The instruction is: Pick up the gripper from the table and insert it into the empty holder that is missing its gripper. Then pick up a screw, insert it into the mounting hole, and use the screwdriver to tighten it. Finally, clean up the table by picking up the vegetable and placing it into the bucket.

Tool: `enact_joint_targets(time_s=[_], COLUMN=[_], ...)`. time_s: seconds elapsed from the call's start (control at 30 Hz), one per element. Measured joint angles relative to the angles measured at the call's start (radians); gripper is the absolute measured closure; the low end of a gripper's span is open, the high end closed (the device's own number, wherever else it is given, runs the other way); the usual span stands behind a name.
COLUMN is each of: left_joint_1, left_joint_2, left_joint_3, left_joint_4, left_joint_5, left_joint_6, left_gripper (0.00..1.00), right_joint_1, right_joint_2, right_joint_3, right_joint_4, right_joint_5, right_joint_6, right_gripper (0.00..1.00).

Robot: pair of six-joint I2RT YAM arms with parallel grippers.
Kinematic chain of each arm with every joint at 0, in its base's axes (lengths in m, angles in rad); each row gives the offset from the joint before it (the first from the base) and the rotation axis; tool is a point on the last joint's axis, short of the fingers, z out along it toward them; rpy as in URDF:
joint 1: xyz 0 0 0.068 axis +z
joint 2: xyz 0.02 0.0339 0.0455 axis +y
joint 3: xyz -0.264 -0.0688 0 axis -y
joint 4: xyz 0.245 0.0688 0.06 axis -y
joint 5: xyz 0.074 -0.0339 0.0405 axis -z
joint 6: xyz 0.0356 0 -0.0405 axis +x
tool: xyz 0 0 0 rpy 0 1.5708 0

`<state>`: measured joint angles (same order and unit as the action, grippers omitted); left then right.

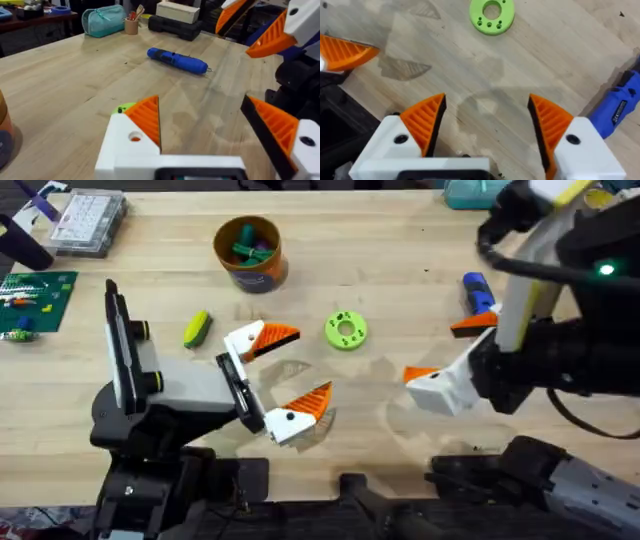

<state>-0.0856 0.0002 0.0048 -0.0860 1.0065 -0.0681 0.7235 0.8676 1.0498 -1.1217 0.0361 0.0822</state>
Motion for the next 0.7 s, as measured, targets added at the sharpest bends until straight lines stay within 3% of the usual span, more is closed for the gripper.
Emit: enact_joint_targets(time_s=[0.3, 0.7], left_joint_1=[0.000, 0.000], left_joint_2=[0.000, 0.000], left_joint_3=[0.000, 0.000], left_joint_4=[0.000, 0.000], left_joint_5=[0.000, 0.000], left_joint_6=[0.000, 0.000], left_gripper=[0.015, 0.015], right_joint_1=[0.000, 0.000], right_joint_2=[0.081, 0.302], right_joint_3=[-0.007, -0.010], right_joint_4=[0.080, 0.351], right_joint_5=[-0.012, -0.015], right_joint_6=[0.005, 0.013], right_gripper=[0.006, 0.006])
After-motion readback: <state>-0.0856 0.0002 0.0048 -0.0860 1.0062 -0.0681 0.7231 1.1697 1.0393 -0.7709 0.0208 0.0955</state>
